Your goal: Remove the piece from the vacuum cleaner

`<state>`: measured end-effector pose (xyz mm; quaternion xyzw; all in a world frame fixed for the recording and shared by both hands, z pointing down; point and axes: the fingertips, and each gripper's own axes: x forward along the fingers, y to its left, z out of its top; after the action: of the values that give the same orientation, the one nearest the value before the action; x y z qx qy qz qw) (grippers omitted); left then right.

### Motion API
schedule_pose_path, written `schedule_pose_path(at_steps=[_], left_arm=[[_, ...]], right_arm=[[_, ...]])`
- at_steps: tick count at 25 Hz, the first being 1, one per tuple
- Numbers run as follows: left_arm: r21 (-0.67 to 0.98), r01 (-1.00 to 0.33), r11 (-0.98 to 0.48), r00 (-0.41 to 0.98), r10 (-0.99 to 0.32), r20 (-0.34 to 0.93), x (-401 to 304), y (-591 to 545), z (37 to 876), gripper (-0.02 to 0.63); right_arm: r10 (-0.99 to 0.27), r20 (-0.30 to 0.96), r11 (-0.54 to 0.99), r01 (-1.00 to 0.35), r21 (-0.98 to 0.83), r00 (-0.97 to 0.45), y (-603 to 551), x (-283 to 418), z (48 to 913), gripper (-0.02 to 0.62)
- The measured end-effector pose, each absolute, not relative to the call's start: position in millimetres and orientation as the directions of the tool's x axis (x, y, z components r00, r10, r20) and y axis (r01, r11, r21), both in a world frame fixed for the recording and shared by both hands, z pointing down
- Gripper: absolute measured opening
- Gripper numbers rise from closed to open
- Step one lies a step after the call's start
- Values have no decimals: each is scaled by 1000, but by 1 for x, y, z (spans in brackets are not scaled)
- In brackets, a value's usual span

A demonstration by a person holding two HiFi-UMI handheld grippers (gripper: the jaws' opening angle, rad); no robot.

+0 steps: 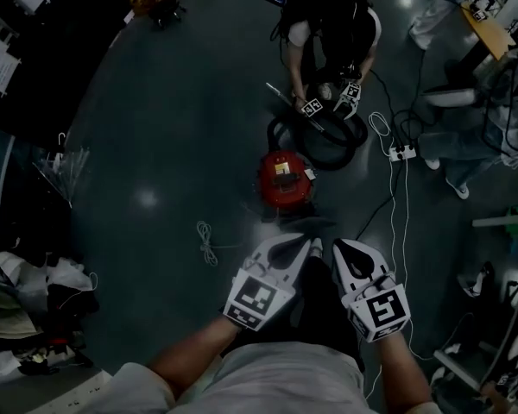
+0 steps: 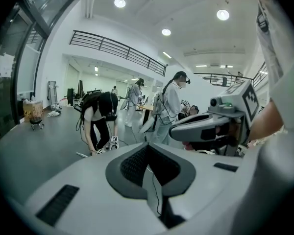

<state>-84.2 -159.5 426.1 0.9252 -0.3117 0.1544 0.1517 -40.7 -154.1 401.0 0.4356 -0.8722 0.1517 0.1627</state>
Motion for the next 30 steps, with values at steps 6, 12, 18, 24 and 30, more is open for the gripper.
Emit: schedule_pose_path(at_steps=[6, 12, 18, 24, 30], left_arm=[[158, -600, -784, 750, -484, 450, -72, -188, 518, 6], [146, -565, -812, 739, -419, 528, -55, -214, 639, 6], [155, -558, -815, 712, -374, 594, -45, -236, 761, 6], [148, -548, -823, 688, -343, 640, -43, -242, 849, 6], [147, -556, -818, 675, -342, 654, -41, -239, 891, 6]], right_arm=[[-649, 471, 616, -776, -135, -597, -193, -31, 489, 15], [-549, 593, 651, -746, -139, -589, -222, -15, 617, 15], [-462, 663, 691, -708, -148, -589, -242, -6, 744, 17], [-329, 757, 804, -588, -90, -565, -240, -3, 873, 17], [-174, 844, 925, -378, -36, -507, -226, -2, 969, 73]])
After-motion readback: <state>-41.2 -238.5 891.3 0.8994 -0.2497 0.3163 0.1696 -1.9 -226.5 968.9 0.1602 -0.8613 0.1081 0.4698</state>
